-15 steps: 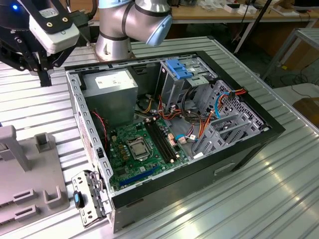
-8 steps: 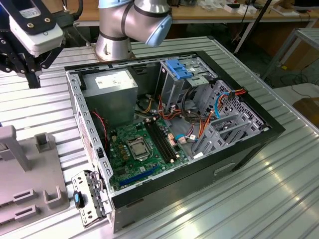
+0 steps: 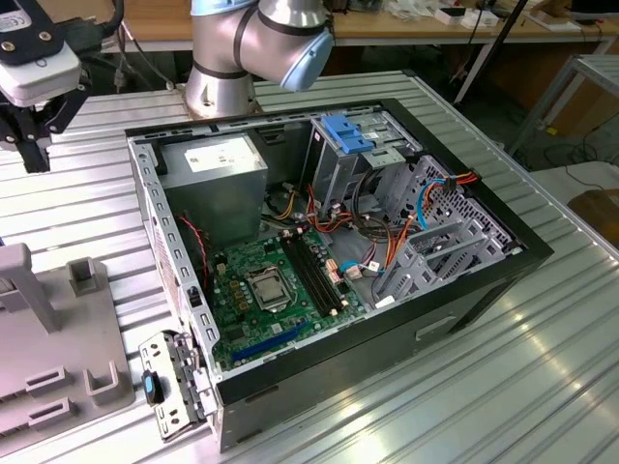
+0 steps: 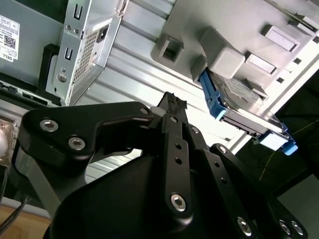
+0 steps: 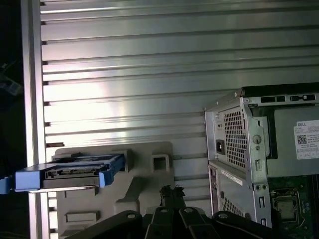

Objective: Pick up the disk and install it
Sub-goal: 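Reach for the disk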

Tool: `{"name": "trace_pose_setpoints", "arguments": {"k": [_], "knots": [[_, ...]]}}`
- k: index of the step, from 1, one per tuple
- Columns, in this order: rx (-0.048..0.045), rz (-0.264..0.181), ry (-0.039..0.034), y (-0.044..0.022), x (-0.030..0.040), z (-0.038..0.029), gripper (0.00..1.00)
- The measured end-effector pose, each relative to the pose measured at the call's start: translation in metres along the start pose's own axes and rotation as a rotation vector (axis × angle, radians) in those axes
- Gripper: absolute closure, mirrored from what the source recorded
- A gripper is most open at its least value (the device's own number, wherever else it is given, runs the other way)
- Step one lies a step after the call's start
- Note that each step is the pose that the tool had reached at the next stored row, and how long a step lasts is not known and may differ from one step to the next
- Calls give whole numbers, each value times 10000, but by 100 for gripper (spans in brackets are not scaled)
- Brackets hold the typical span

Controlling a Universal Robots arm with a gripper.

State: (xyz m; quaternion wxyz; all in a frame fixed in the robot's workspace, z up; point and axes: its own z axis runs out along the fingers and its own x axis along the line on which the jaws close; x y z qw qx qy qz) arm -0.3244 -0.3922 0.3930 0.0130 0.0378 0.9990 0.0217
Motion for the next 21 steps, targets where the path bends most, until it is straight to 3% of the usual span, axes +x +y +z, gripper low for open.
{"name": "trace_pose_setpoints", "arguments": {"k": [6,11,21], "knots": [[0,0,-1,12,249,-4,89],[0,-1,0,57,394,-4,89],[0,1,0,69,829,-11,89]]}}
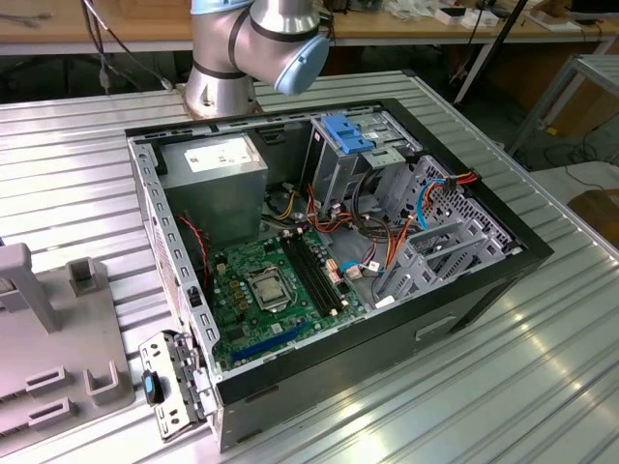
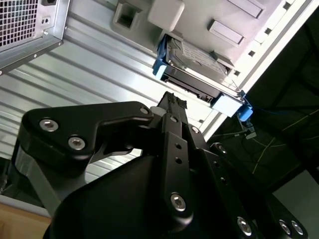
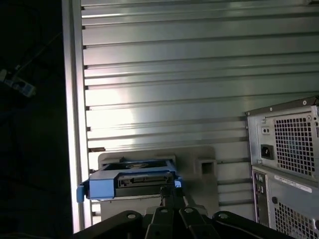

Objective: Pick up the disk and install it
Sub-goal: 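Reach for the disk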

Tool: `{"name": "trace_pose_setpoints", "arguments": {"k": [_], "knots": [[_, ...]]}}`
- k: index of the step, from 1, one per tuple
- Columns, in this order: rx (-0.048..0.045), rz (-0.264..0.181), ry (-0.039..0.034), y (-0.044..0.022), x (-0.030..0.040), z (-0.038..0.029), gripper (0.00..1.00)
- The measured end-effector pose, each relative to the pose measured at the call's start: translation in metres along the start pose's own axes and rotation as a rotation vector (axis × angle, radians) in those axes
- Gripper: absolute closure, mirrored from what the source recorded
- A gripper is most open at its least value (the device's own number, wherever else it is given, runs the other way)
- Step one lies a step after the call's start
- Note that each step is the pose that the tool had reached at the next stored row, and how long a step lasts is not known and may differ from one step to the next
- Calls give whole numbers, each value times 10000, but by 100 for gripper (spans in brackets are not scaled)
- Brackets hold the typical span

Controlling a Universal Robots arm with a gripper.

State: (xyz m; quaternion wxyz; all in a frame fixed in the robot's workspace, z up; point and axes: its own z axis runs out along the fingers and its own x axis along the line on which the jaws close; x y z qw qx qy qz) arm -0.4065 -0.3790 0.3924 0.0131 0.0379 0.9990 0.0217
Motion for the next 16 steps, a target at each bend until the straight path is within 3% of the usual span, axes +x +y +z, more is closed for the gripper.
{"name": "trace_pose_setpoints", "arguments": {"k": [4,10,16], "knots": [[0,-2,1,-9,161,-4,89],[43,-8,-3,-20,302,-6,89],[268,-20,-20,-29,426,-10,89]]}}
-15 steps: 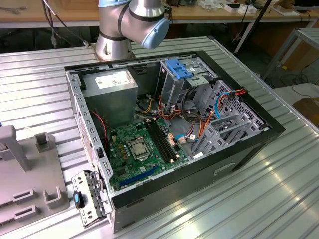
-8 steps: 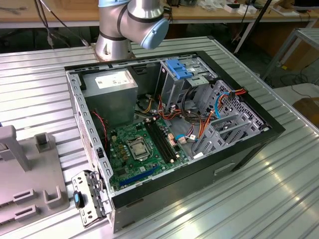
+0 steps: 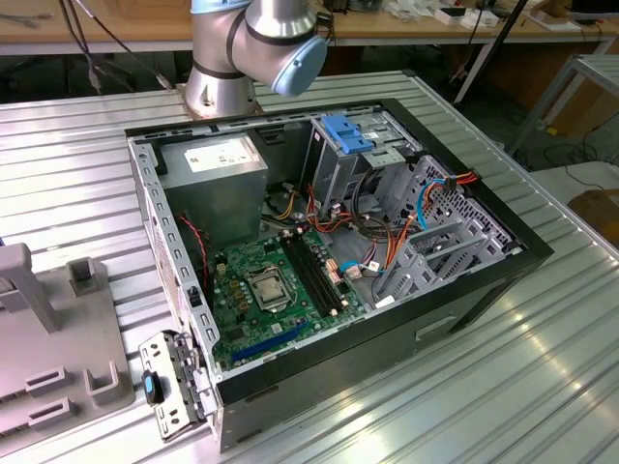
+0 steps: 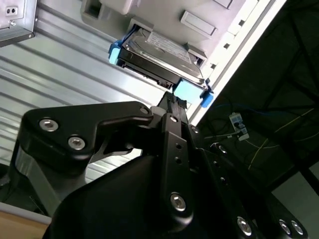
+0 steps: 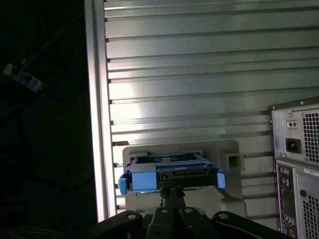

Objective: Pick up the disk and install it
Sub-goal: 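Reach for the disk, then pick up the disk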

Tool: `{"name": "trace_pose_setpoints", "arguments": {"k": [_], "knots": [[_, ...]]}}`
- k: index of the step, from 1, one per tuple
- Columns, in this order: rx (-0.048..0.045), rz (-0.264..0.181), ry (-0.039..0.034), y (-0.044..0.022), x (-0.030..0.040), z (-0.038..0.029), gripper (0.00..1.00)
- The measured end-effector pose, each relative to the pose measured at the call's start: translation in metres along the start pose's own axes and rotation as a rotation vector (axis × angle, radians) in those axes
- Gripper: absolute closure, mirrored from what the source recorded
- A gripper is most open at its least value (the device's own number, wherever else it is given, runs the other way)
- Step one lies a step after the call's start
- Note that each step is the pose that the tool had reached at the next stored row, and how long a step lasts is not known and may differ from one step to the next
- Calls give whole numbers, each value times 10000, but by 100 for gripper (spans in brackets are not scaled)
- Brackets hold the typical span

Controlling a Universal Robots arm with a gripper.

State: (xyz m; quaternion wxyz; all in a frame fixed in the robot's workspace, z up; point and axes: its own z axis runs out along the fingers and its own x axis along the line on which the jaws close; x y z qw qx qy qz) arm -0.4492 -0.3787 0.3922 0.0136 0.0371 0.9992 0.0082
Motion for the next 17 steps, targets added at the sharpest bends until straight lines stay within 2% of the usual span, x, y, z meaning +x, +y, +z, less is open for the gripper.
{"name": "trace_pose_setpoints", "arguments": {"k": [2,5,17], "knots": [[68,-3,-6,-4,45,-1,89],[89,-4,-5,-10,130,-4,89],[89,-4,-6,-11,147,-4,89]]}}
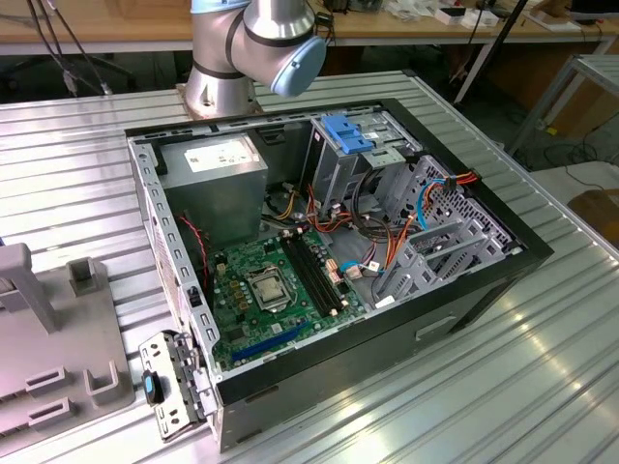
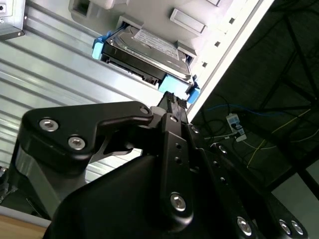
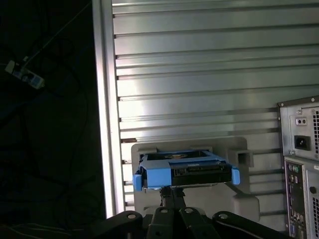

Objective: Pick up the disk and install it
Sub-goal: 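Pick up the disk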

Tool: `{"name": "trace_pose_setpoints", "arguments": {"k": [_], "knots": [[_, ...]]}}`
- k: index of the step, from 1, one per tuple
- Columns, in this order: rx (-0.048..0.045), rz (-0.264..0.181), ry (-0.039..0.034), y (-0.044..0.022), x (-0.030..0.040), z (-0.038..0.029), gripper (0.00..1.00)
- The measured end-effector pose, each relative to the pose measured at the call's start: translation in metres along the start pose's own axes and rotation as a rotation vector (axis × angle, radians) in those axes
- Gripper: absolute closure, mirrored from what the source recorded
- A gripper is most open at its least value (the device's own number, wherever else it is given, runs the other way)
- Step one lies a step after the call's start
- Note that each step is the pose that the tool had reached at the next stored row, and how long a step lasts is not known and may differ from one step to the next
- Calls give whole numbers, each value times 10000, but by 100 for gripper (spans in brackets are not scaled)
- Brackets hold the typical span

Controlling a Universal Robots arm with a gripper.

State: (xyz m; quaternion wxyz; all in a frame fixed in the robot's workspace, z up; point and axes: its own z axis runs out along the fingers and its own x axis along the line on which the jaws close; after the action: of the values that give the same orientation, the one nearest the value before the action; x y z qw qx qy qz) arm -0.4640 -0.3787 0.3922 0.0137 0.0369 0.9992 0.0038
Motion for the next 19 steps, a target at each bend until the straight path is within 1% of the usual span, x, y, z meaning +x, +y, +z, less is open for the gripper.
{"name": "trace_pose_setpoints", "arguments": {"k": [2,3,5,6,8,9,11,12,14,19], "knots": [[-1,-27,0,0,1,0,89],[-6,-227,2,0,1,0,89],[-23,-854,7,0,1,0,89],[-29,-1070,9,0,1,0,89],[-36,-1321,11,0,1,0,89],[-47,-1721,14,0,1,0,89],[-58,-2137,17,0,1,0,89],[-69,-2523,21,0,1,0,89],[-85,-3123,26,0,0,0,89],[-113,-4178,36,0,1,0,89]]}}
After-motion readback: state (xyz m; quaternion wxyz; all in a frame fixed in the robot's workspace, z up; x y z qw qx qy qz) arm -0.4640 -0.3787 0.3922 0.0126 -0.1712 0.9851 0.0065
